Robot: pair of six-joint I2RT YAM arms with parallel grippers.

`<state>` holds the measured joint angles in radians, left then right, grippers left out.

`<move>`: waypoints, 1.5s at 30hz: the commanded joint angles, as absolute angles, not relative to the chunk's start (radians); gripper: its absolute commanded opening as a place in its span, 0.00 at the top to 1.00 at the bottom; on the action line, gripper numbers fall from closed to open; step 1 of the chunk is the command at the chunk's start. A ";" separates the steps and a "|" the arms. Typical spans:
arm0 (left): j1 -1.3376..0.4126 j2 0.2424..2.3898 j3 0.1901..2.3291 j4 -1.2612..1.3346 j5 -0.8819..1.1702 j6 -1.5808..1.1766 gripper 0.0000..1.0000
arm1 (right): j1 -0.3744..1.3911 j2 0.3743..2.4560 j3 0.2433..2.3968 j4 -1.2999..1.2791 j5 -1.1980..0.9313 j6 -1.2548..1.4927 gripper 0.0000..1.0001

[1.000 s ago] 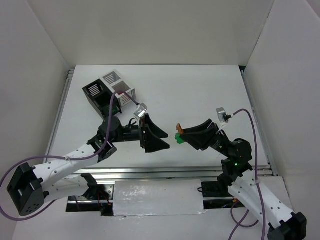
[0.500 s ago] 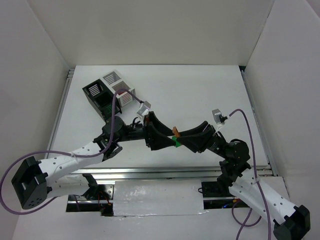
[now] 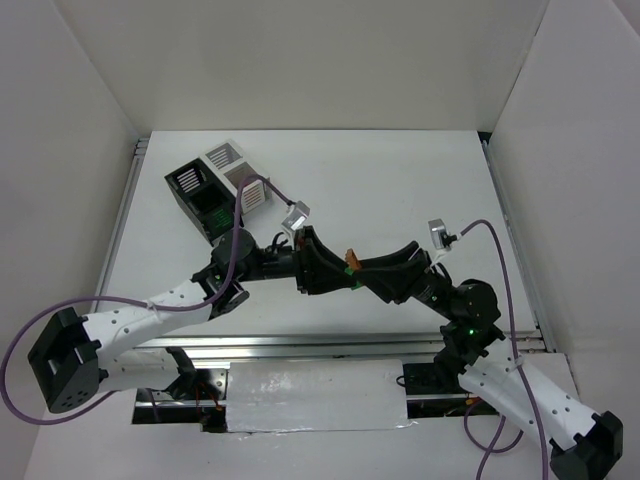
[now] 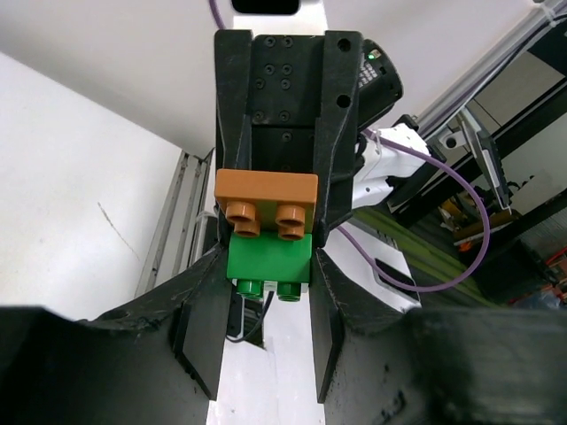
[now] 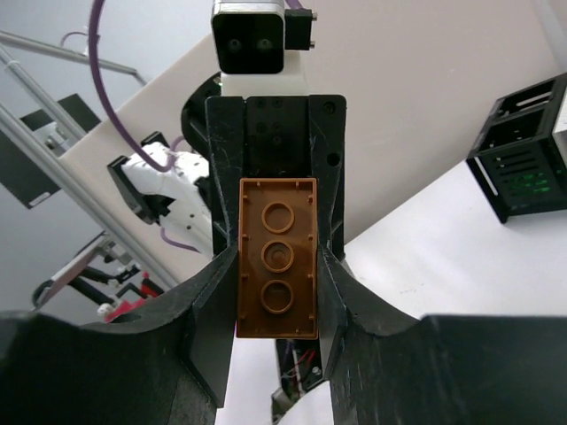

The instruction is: Sort the legos into containers by color

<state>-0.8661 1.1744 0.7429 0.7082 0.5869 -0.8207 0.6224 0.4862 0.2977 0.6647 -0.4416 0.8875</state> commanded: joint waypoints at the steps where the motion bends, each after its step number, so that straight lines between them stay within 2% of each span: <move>1: -0.873 1.137 0.790 0.611 0.548 -0.723 1.00 | 0.634 0.437 0.344 0.571 -0.339 0.816 1.00; 10: -0.727 1.002 0.753 0.496 0.577 -0.706 1.00 | 0.630 0.380 0.368 0.440 -0.235 0.719 1.00; 12: -0.649 0.993 0.794 0.334 0.516 -0.684 1.00 | 0.630 0.376 0.374 0.392 -0.207 0.710 1.00; 13: -0.609 0.992 0.819 0.240 0.456 -0.672 1.00 | 0.630 0.373 0.380 0.374 -0.180 0.710 1.00; 14: -0.522 1.002 0.891 0.037 0.301 -0.645 1.00 | 0.630 0.367 0.383 0.344 -0.172 0.707 1.00; 16: -0.447 1.061 0.978 -0.174 0.072 -0.621 1.00 | 0.630 0.361 0.385 0.327 -0.179 0.703 1.00; 17: -0.402 1.092 1.068 -0.342 -0.219 -0.621 1.00 | 0.630 0.356 0.384 0.322 -0.187 0.704 1.00; 18: -0.393 1.126 1.115 -0.418 -0.373 -0.639 1.00 | 0.629 0.354 0.382 0.324 -0.193 0.706 1.00; 20: -0.327 1.248 1.236 -0.526 -0.548 -0.658 1.00 | 0.630 0.357 0.383 0.324 -0.209 0.709 1.00; 24: -0.194 1.483 1.402 -0.560 -0.494 -0.656 1.00 | 0.630 0.370 0.399 0.296 -0.225 0.703 1.00; 30: -0.169 1.666 1.517 -0.617 -0.538 -0.657 0.98 | 0.630 0.364 0.420 0.232 -0.241 0.689 1.00; 35: -0.163 1.716 1.520 -0.612 -0.543 -0.640 0.85 | 0.630 0.383 0.430 0.225 -0.252 0.683 1.00; 38: -0.163 1.726 1.511 -0.604 -0.543 -0.634 0.63 | 0.630 0.397 0.433 0.230 -0.262 0.686 1.00; 39: -0.161 1.726 1.509 -0.604 -0.542 -0.637 0.43 | 0.630 0.400 0.436 0.230 -0.265 0.687 1.00; 42: -0.163 1.701 1.497 -0.582 -0.523 -0.640 0.19 | 0.632 0.419 0.446 0.227 -0.278 0.686 1.00; 45: -0.163 1.666 1.489 -0.565 -0.511 -0.632 0.08 | 0.630 0.429 0.449 0.222 -0.285 0.684 1.00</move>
<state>-0.1661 1.7168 1.4738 -0.6010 -0.5110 -0.6506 0.6323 0.4232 0.3946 0.2131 -0.2630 0.7036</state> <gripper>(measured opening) 0.898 0.431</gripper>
